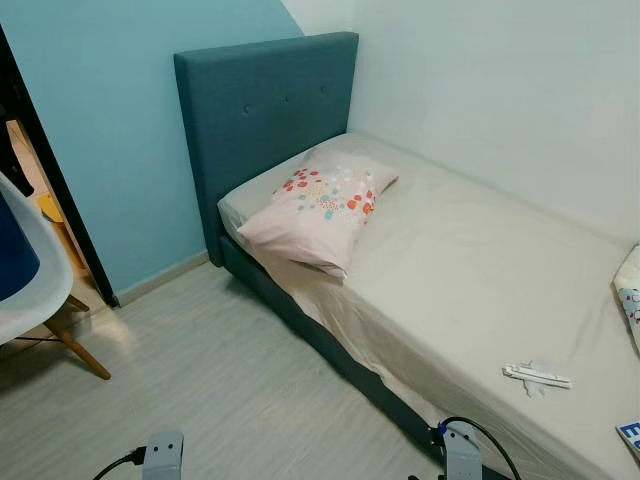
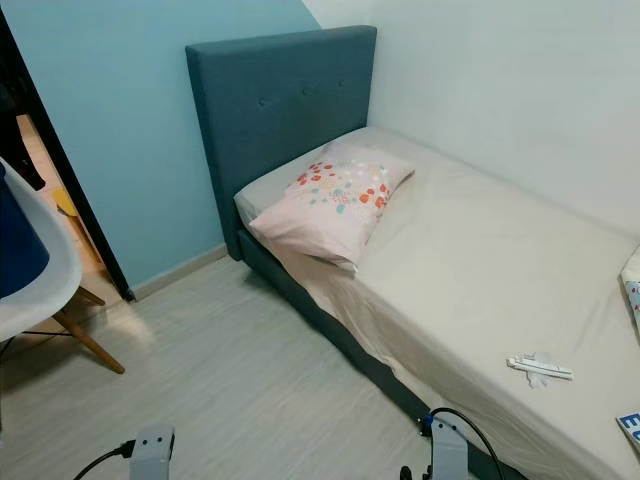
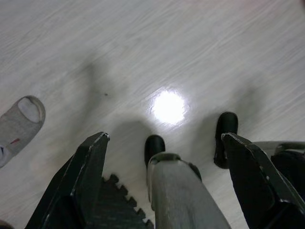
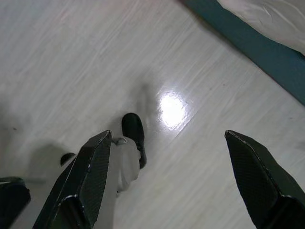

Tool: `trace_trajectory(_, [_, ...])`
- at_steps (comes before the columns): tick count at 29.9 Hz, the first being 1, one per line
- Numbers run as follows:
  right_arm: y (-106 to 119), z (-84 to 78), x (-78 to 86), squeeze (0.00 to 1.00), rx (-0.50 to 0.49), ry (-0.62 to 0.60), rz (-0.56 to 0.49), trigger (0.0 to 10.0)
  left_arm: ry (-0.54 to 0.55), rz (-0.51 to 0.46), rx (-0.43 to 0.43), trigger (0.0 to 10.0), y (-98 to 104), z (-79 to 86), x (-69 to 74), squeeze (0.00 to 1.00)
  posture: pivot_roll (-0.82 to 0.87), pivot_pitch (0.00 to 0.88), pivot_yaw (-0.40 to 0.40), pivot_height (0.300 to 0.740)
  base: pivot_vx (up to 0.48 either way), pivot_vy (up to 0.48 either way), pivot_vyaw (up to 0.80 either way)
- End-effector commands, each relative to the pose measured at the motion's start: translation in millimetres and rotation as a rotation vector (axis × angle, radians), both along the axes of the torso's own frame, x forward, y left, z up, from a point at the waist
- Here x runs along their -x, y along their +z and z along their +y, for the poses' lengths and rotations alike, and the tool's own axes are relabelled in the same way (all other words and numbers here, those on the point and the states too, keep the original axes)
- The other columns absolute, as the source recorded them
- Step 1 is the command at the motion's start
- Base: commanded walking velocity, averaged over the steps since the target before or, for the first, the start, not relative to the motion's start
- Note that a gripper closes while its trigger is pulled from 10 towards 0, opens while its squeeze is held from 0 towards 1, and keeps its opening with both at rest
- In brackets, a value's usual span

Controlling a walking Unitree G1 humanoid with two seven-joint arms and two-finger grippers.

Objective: Clean up the room

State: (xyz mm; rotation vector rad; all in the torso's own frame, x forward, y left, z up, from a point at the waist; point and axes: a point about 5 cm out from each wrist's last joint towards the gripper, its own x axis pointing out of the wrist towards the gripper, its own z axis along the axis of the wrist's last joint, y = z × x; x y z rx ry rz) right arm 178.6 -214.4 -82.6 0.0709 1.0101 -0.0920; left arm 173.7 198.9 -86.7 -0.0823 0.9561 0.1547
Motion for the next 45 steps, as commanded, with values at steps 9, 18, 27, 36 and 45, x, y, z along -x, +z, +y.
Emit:
trace_trajectory(9, [2.5,-4.9,-3.4,0.00,0.018,-0.023,-0.016,10.0,-0.011,0.011,-0.023,10.0,-0.4,5.2,2.7,0.00,-0.02,0.000,-0.073,0.740,0.000,0.000,0.38])
trace_trajectory(18, [2.9,-5.5,-4.3,0.00,0.028,-0.034,-0.013,10.0,-0.027,-0.020,0.017,10.0,2.1,4.0,-2.4,0.00,-0.02,0.000,-0.071,0.740,0.030,0.000,0.00])
trace_trajectory(27, [2.5,-6.5,-3.4,0.00,0.042,-0.036,0.004,10.0,-0.043,-0.029,0.023,10.0,3.2,3.1,-4.8,0.00,-0.02,0.000,-0.072,0.740,0.226,0.000,-0.26])
trace_trajectory(36, [3.2,-8.4,-4.1,0.00,0.055,-0.035,-0.003,10.0,-0.049,-0.056,0.036,10.0,6.5,1.4,-11.6,0.00,-0.02,0.000,-0.078,0.740,0.281,0.000,-0.26])
trace_trajectory(45, [4.2,-7.5,-6.2,0.00,0.048,-0.027,-0.014,10.0,-0.053,-0.124,0.036,10.0,17.7,2.1,-32.2,0.00,-0.02,0.000,-0.078,0.740,0.290,0.000,0.00])
